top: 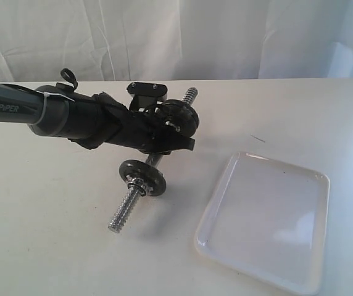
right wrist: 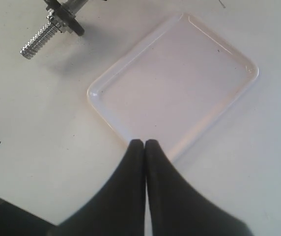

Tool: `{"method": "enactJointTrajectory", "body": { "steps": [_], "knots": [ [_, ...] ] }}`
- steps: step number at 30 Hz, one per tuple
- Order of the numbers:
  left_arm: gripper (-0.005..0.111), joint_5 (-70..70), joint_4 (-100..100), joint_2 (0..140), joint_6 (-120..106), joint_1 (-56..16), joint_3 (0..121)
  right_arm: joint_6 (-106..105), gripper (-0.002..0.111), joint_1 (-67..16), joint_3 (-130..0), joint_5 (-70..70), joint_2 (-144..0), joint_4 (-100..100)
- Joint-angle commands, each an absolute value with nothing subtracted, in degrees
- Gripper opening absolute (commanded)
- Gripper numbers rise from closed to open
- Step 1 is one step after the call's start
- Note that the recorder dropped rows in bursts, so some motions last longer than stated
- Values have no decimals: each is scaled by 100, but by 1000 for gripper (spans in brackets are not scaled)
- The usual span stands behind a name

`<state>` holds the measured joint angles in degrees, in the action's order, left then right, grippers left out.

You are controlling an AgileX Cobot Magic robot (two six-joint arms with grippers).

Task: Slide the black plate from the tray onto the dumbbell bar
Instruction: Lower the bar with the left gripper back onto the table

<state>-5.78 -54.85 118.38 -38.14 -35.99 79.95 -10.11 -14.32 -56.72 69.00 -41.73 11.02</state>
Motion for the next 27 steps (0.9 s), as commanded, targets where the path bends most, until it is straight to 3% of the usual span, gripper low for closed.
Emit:
{"method": "enactJointTrajectory", "body": {
  "steps": [1, 27],
  "knots": [
    [0, -1059, -5752, 11435, -3885, -3612, 8277, -990, 0, -1421, -5661, 6925, -4145, 1046],
    [0, -349, -5837, 11435, -3835, -3612, 8277, -1013, 0, -1421, -5661, 6931, -4145, 1047]
  ]
}}
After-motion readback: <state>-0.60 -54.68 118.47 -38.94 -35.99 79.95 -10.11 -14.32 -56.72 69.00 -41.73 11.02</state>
